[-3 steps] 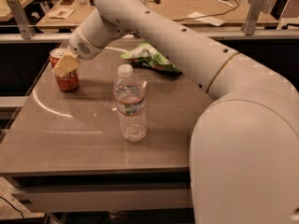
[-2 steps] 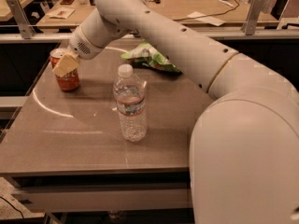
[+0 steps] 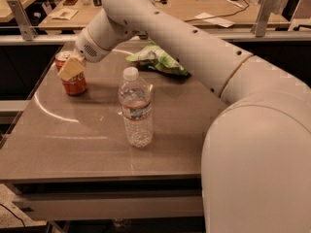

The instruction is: Move coke can near water bottle

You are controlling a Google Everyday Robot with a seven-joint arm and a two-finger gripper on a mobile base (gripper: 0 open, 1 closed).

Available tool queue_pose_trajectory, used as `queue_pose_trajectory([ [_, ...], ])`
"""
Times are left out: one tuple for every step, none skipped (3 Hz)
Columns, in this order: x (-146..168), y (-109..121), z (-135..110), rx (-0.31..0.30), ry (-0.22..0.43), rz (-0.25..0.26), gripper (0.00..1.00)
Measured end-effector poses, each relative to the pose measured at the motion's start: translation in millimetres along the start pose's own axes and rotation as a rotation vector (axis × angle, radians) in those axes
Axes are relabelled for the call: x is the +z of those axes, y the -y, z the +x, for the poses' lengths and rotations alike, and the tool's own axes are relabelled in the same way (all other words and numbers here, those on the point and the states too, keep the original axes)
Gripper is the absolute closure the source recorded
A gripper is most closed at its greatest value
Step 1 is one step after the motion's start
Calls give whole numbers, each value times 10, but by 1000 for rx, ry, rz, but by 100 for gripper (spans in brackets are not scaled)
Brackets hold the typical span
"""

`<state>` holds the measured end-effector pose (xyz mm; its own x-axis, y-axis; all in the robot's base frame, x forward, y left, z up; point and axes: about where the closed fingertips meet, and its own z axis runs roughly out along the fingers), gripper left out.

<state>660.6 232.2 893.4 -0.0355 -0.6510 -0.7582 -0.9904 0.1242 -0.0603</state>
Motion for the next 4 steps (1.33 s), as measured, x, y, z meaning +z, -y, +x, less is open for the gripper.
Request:
queue_pose_trajectory([
  [-474, -25, -15, 33, -15, 89, 100],
  [-1186, -142, 7, 100, -41, 218, 100],
  [-1633, -304, 91, 167, -67, 290, 100],
  [-1829, -583, 326, 262, -71, 294, 100],
])
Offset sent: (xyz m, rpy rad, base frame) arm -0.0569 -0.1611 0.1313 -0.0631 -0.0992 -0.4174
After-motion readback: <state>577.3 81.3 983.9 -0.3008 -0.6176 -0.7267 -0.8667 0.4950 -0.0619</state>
